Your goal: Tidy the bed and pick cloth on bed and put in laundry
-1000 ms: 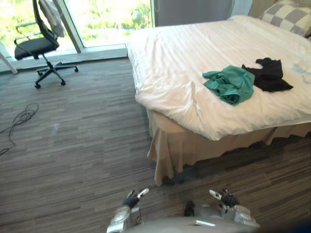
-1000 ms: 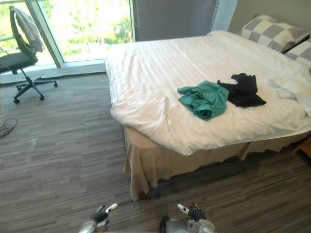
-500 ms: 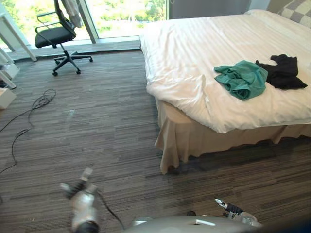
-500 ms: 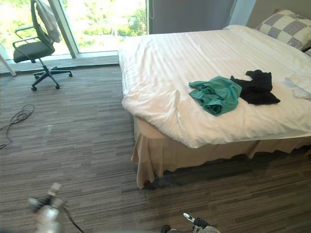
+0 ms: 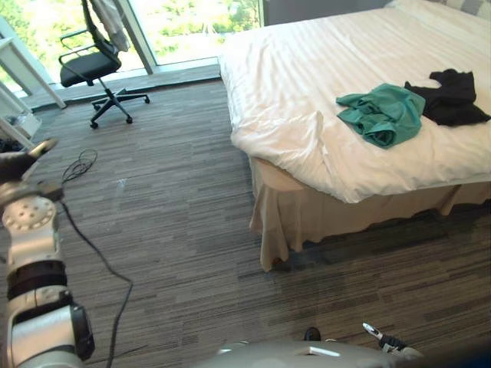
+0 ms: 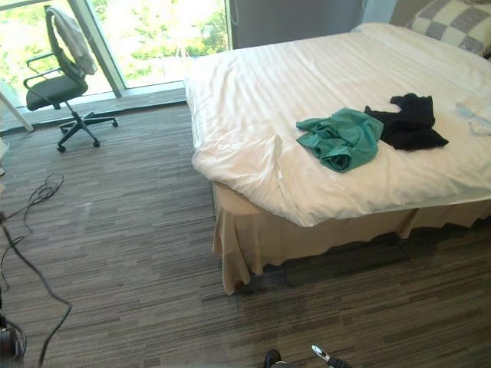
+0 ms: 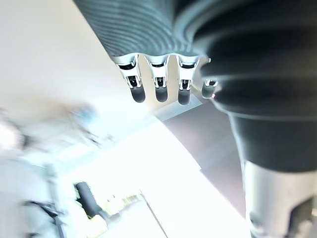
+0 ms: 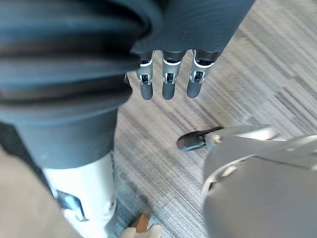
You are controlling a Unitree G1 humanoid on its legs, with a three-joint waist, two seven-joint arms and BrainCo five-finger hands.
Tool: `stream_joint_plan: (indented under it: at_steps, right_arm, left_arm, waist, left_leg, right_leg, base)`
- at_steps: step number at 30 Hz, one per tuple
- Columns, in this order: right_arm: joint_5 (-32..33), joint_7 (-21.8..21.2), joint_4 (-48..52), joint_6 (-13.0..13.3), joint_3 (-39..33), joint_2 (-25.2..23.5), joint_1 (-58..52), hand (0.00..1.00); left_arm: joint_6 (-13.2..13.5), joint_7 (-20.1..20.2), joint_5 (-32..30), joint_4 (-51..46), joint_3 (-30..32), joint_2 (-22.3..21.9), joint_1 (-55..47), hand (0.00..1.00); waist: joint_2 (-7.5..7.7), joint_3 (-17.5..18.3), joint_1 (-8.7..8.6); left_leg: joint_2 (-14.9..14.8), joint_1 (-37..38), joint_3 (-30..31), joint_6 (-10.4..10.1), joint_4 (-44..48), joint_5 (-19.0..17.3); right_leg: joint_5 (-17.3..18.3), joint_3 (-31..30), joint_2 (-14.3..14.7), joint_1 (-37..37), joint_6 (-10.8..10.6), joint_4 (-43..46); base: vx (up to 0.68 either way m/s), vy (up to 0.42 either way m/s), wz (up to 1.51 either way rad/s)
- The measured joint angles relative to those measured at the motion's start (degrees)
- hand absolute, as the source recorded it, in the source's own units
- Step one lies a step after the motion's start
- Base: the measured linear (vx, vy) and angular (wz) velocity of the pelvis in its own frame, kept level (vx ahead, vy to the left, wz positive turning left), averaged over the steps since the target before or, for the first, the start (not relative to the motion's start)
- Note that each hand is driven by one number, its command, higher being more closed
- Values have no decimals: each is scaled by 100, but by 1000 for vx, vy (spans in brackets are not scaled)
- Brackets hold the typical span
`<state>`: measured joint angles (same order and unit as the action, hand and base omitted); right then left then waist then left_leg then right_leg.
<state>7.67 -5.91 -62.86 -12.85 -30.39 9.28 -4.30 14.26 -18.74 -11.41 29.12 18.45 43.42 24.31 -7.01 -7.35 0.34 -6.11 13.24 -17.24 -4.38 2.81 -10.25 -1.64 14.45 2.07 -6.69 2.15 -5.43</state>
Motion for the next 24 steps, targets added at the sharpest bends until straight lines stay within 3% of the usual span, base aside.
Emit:
stream_joint_plan:
  at_steps: [2, 4, 7, 8, 9, 10, 11, 12, 13, 15, 18, 19, 20, 21, 24]
  right_arm:
    - [0, -2, -3, 9, 10, -6, -1, 0]
    - [0, -14, -15, 7, 13, -22, 0, 0]
    - [-4, -40, -64, 5, 105, -27, -27, 0]
    - [-6, -61, -81, -5, 309, -37, -67, 0]
    - [-6, -82, -116, -37, 436, -41, -78, 0]
    - [-6, -93, -110, -57, 516, -25, -108, 0]
    - [-6, -98, -108, -81, 662, 28, -134, 0]
    - [-9, -93, -104, -104, 691, 38, -139, 0]
    - [-8, -70, -94, -142, 718, 45, -137, 0]
    - [-4, -28, 71, -167, 835, 35, -219, 0]
    - [25, 54, 363, -126, 1113, 43, -412, 0]
    - [24, 100, 476, -110, 1143, 40, -524, 0]
    - [24, 131, 528, -97, 1140, 42, -582, 0]
    - [10, 196, 554, -26, 1130, 6, -647, 0]
    - [-7, 339, 640, 91, 990, -321, -670, 0]
  left_arm:
    - [83, -6, -1029, -332, -624, 9, 371, 0]
    - [74, -7, -1586, -334, -1038, 10, 608, 0]
    - [-223, -47, -2231, -321, -1530, 3, 703, 0]
    - [-452, -103, -2457, -314, -1776, -27, 712, 0]
    - [-733, -175, -2666, -309, -2029, -87, 702, 0]
    - [-872, -177, -2740, -308, -2119, -149, 695, 0]
    - [-1109, -181, -2749, -309, -2272, -253, 682, 0]
    - [-1190, -180, -2749, -309, -2327, -263, 655, 0]
    - [-1368, -184, -2747, -311, -2370, -262, 630, 0]
    - [-1612, -214, -2737, -373, -2437, -287, 621, 0]
    - [-1887, -355, -2528, -600, -2469, -609, 578, 0]
    - [-1988, -439, -2497, -624, -2470, -772, 571, 0]
    - [-2042, -457, -2468, -668, -2470, -851, 566, 0]
    - [-2150, -561, -2443, -719, -2460, -956, 539, 0]
    - [-2498, -637, -2412, -740, -2380, -1008, 506, 0]
  waist:
    - [-4, 2, -91]
    - [-10, 7, -201]
    - [-7, 21, -373]
    - [68, 18, -397]
    - [157, -60, -391]
    - [141, -93, -390]
    - [43, -182, -391]
    - [28, -252, -391]
    - [-14, -327, -392]
    - [-8, -342, -425]
    - [83, -402, -426]
    - [13, -357, -444]
    - [-55, -319, -461]
    - [12, -319, -472]
    - [377, -162, -562]
  left_leg:
    - [26, 84, -162, 0, -63, 0]
    - [53, 161, -268, 0, -69, 0]
    - [103, 155, -431, 3, 86, -1]
    - [96, -164, -444, -62, 723, -45]
    - [-22, -678, -390, -37, 1929, -63]
    - [-133, -994, -288, 46, 2660, -13]
    - [-309, -1532, 17, 258, 3881, -1]
    - [-362, -1635, 171, 254, 4043, -204]
    - [-370, -1688, 256, 205, 3801, -545]
    - [-264, -1712, 360, 192, 2883, -640]
    - [-188, -1564, 337, 74, 1669, -158]
    - [-290, -1474, 214, 35, 1229, 216]
    - [-392, -1429, 136, 11, 1034, 336]
    - [-368, -1300, -85, 36, 1053, 585]
    - [119, -1194, -463, 140, 761, 511]
  right_leg:
    - [-2, -142, 0, -13, 2, 0]
    - [-2, -229, -13, -33, 1, 0]
    - [-1, -450, -38, -1, -20, 1]
    - [27, -598, -107, 80, -22, 30]
    - [106, -707, -211, 129, 45, 151]
    - [180, -781, -221, 129, 80, 222]
    - [279, -948, -216, 57, 165, 363]
    - [321, -1048, -195, 17, 184, 432]
    - [384, -1244, -206, -13, 172, 573]
    - [488, -1499, -320, 17, 91, 764]
    - [904, -1878, -503, 69, -121, 1321]
    - [1171, -1972, -456, 181, -246, 1655]
    - [1302, -2002, -400, 233, -303, 1837]
    - [1520, -2104, -480, 263, -441, 2150]
    - [1671, -2324, -981, 538, -728, 2381]
  base:
    - [36, 36, -30]
    - [1, 29, -31]
    - [-2, 19, -36]
    - [20, -29, -48]
    - [30, -56, -52]
    - [24, -51, -61]
    - [50, 18, -60]
    - [77, 69, -92]
    - [100, 104, -93]
    - [95, 102, -81]
    - [94, 173, -60]
    - [60, 188, -32]
    - [137, 304, -41]
    - [136, 250, -37]
    - [144, 241, -28]
